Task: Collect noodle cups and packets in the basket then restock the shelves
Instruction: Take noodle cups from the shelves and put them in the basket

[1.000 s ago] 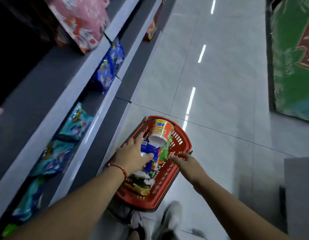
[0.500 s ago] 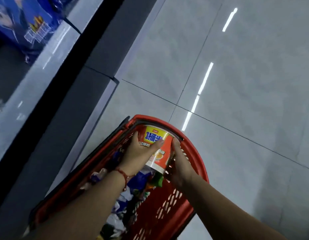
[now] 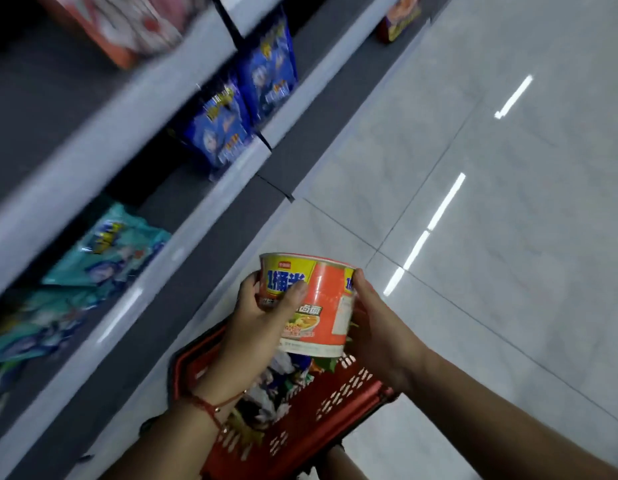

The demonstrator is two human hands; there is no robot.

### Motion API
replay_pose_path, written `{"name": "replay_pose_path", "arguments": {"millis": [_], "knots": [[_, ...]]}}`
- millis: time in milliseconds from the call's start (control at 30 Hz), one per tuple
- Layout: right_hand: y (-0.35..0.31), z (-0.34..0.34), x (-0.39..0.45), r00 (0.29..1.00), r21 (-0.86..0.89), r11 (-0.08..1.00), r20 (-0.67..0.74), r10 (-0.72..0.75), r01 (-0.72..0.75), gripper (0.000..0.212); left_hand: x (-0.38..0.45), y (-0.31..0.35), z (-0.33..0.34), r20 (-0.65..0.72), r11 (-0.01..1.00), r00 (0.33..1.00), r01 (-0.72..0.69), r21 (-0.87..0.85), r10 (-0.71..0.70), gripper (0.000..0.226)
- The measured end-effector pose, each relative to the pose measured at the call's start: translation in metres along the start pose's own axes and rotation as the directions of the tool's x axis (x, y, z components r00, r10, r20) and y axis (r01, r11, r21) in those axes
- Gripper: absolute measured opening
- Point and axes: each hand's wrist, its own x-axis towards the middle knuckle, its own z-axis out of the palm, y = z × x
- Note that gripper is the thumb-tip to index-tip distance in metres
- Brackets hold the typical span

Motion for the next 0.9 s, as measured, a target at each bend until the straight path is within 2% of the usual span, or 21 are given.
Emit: {"name": "replay_pose_path", "arguments": {"millis": [167, 300, 367, 467, 567, 667, 733, 833, 900], "knots": [[-0.061, 0.078, -0.134, 0.947, -0.004, 0.985, 0.275, -0.167, 0.175, 0.077, -0.122, 0.113, -0.042, -0.011, 0.977, 0.981, -0.193, -0.096, 0.193, 0.062], [-0.081, 0.141, -0.254, 0.841, -0.011, 0.945, 0.46, -0.287, 0.328, 0.086, -0.237, 0.18, -0.076, -0.047, 0.915, 0.93, -0.368, -0.164, 0.366, 0.061], [-0.082, 0.173, -0.311, 0.787, -0.042, 0.912, 0.523, -0.328, 0.408, 0.092, -0.299, 0.206, -0.093, -0.089, 0.88, 0.889, -0.457, -0.127, 0.449, 0.057], [-0.08, 0.217, -0.386, 0.684, -0.045, 0.859, 0.626, -0.374, 0.511, 0.087, -0.383, 0.234, -0.121, -0.165, 0.793, 0.792, -0.604, -0.079, 0.587, 0.054], [-0.082, 0.254, -0.444, 0.571, -0.005, 0.822, 0.722, -0.391, 0.569, 0.073, -0.455, 0.257, -0.144, -0.182, 0.695, 0.681, -0.719, 0.017, 0.709, 0.084], [-0.082, 0.288, -0.498, 0.409, 0.05, 0.788, 0.833, -0.372, 0.614, 0.076, -0.519, 0.27, -0.154, -0.205, 0.586, 0.561, -0.805, 0.088, 0.802, 0.093], [-0.083, 0.306, -0.527, 0.338, 0.075, 0.779, 0.872, -0.354, 0.622, 0.078, -0.557, 0.276, -0.155, -0.266, 0.532, 0.482, -0.831, 0.164, 0.835, 0.103], [-0.083, 0.327, -0.563, 0.26, 0.068, 0.784, 0.923, -0.284, 0.617, 0.091, -0.604, 0.284, -0.155, -0.371, 0.504, 0.4, -0.828, 0.247, 0.838, 0.112], [-0.083, 0.338, -0.586, 0.201, 0.066, 0.788, 0.95, -0.237, 0.613, 0.09, -0.631, 0.287, -0.153, -0.387, 0.476, 0.353, -0.83, 0.291, 0.852, 0.107]]}}
